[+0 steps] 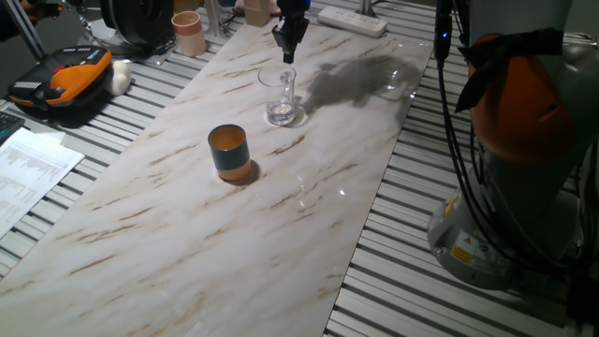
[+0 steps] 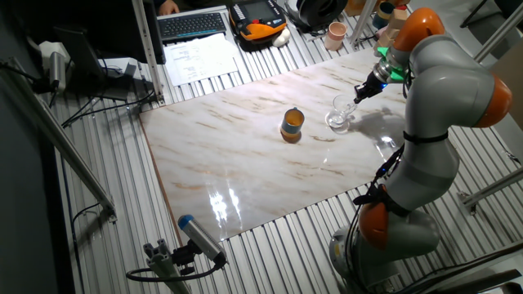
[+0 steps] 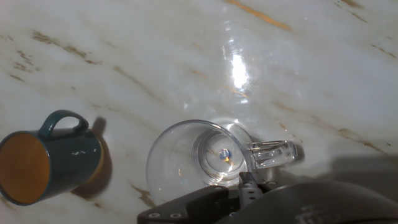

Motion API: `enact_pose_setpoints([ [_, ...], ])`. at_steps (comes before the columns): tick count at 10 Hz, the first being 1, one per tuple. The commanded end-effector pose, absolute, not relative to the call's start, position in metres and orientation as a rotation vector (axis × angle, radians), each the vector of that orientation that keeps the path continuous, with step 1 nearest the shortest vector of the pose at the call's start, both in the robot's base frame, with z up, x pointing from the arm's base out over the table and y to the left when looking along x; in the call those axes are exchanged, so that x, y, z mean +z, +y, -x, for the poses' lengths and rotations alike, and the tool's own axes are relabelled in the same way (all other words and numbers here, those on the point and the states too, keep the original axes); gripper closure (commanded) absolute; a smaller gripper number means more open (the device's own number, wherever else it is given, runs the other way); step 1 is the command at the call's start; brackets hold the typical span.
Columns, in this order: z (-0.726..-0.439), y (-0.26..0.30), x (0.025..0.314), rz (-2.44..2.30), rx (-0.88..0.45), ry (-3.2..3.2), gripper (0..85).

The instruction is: Pour the water from one cup into another empty cup

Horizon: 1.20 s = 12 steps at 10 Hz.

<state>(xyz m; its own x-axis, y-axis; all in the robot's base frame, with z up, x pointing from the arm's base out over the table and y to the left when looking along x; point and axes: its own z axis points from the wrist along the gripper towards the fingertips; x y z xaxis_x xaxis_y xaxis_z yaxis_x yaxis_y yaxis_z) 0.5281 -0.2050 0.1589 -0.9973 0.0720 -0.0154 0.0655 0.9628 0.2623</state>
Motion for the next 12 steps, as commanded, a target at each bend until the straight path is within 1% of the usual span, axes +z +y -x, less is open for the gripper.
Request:
enact_pose_setpoints([
  [1, -0.5282, -0.2048, 0.1589, -0.118, 0.415, 3.082, 68.0],
  [3, -0.5283, -0.2046, 0.1592, -0.150, 0.411, 3.074, 68.0],
  [4, -0.5285, -0.2042, 0.1593, -0.153, 0.412, 3.076, 51.0],
  [6, -0.5284, -0.2041, 0.1586, -0.148, 0.417, 3.076, 51.0],
  [7, -0.5284, -0.2042, 0.1587, -0.144, 0.420, 3.079, 68.0],
  [12, -0.5283, -0.2036, 0.1581, -0.142, 0.423, 3.081, 68.0],
])
